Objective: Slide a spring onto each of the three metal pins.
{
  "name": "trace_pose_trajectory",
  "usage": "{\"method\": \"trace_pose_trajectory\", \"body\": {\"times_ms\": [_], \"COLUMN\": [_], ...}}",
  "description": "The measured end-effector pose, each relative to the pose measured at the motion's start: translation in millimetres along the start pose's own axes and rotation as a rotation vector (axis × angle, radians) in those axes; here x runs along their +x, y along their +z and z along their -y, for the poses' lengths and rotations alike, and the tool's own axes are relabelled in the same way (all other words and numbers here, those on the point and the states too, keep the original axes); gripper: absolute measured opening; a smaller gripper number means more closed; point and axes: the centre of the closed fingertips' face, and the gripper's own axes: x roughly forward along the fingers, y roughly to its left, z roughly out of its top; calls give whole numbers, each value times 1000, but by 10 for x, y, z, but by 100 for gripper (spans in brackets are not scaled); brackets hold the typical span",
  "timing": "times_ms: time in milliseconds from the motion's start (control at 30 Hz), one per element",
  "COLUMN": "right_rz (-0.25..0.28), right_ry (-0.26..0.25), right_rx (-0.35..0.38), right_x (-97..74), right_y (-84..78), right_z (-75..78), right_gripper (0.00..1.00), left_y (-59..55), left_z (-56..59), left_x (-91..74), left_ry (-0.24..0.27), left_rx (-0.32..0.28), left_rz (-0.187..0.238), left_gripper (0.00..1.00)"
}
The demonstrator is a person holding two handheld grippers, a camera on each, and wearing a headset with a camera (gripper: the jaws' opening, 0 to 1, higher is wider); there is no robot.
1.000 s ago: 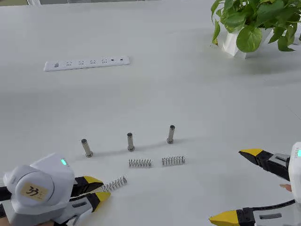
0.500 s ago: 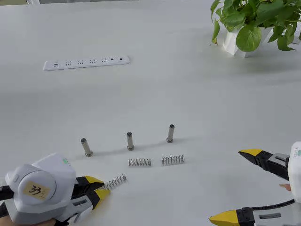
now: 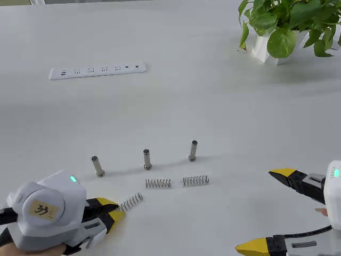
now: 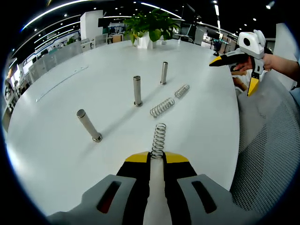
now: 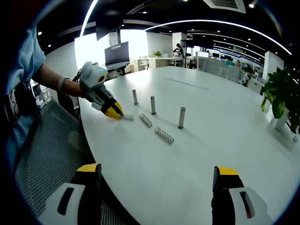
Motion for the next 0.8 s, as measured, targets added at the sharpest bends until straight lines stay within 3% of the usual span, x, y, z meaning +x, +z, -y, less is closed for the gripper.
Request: {"method": "trace_pose_trajectory", "body": {"times_ms": [500, 800], "right_rz": [2, -3], "right_ry": [10, 16], "right_rx": [-11, -13], "right_x": [27, 35], "right_y": [41, 36], "right_z": [-28, -49], "right_gripper": [99, 98], "left_y": [125, 188], "left_z": [-42, -10], "left_x": [-80, -134], "left_ry": [10, -3], "left_rx": [-4, 4], "left_rz": [43, 62], "left_gripper": [7, 7]}}
